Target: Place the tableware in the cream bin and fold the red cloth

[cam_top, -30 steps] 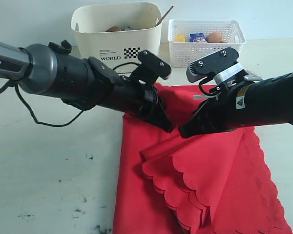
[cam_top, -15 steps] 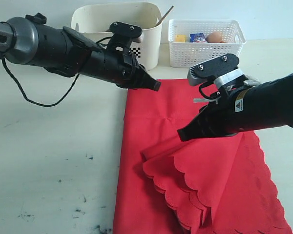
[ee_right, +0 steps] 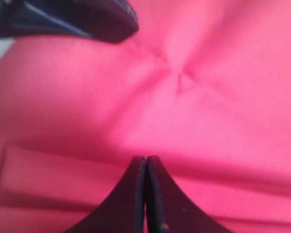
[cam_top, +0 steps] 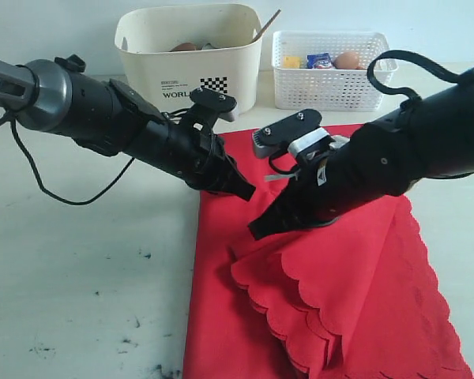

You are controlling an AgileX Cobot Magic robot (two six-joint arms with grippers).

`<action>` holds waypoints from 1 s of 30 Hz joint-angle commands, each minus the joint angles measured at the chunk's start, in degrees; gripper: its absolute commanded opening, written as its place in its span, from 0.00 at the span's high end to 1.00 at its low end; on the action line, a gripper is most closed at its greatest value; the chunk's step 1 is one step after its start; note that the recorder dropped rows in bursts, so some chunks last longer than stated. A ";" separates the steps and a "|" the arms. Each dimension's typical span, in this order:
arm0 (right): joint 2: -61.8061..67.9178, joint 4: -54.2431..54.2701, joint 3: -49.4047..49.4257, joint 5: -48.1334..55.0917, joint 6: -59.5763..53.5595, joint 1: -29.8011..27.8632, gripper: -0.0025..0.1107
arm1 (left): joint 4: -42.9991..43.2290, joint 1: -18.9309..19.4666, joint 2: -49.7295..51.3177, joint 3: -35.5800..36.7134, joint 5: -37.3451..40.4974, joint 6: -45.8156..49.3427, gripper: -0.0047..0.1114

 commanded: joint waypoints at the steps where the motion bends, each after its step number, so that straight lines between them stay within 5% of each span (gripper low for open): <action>1: 1.49 -0.22 -1.07 10.02 -2.60 0.08 0.98 | 0.42 0.00 -0.29 0.17 0.56 -0.63 0.94; 6: -2.40 -6.41 0.07 24.25 -0.80 0.08 0.98 | 0.55 0.11 -0.29 0.17 0.20 -0.63 0.94; 12: -18.09 -35.43 9.08 28.24 34.04 0.08 0.98 | 1.00 0.11 -0.29 0.17 0.20 -0.63 0.94; 15: -25.88 -39.83 12.09 23.93 43.91 0.08 0.98 | 1.00 0.11 -0.29 0.17 0.20 -0.63 0.94; 20: -27.65 -21.98 12.77 -3.15 28.21 0.08 0.98 | 0.99 0.11 -0.29 0.17 0.44 -0.63 0.94; 23: -20.98 -13.29 10.67 -5.19 20.49 0.08 0.98 | 1.16 0.11 -0.29 0.17 0.62 -0.63 0.94; 30: -1.67 -12.46 0.62 -4.94 18.23 0.08 0.98 | 1.17 0.11 -0.29 0.17 0.60 -1.07 0.94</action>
